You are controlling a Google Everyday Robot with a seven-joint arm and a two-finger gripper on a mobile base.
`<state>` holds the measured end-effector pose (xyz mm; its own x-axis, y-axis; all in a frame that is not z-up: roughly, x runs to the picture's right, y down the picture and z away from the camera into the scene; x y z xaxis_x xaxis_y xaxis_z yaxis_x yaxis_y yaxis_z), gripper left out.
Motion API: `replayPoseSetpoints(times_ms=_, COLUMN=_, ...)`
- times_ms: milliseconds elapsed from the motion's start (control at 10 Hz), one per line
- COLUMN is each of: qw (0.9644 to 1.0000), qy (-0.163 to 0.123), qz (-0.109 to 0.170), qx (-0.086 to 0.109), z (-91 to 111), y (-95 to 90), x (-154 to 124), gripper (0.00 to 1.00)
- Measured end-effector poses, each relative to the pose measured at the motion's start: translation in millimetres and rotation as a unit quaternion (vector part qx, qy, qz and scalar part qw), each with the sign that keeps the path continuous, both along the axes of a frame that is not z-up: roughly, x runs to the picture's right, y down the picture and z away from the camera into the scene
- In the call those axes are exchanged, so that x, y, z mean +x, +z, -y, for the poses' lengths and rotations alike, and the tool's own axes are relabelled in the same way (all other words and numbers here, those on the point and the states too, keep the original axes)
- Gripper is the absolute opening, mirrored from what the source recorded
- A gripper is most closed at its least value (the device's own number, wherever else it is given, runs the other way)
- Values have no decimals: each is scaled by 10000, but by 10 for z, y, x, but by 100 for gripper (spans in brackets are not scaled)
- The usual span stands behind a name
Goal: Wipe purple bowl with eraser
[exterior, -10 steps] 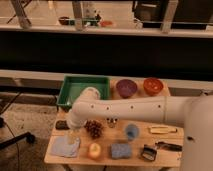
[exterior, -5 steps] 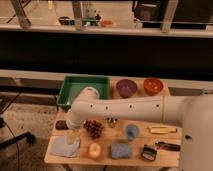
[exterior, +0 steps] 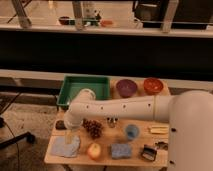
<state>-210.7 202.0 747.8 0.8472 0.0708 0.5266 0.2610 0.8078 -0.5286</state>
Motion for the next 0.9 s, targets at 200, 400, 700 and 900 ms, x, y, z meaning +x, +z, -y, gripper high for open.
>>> replayPoseSetpoints(times_ms=200, qw=10000, qy=11, qz=25, qx=34, z=36, y=50, x=-56, gripper=80)
replayPoseSetpoints(times_ms=400, qw=9999, qy=48, qz=49, qx=95, z=103, y=134, x=-64, gripper=80)
replayPoseSetpoints(times_ms=700, qw=9999, qy=84, qz=61, qx=89, z=80, y=297, x=-95, gripper=80)
replayPoseSetpoints(times_ms=900, qw=9999, qy=84, qz=47, qx=62, z=43, y=426, x=-126, gripper=80)
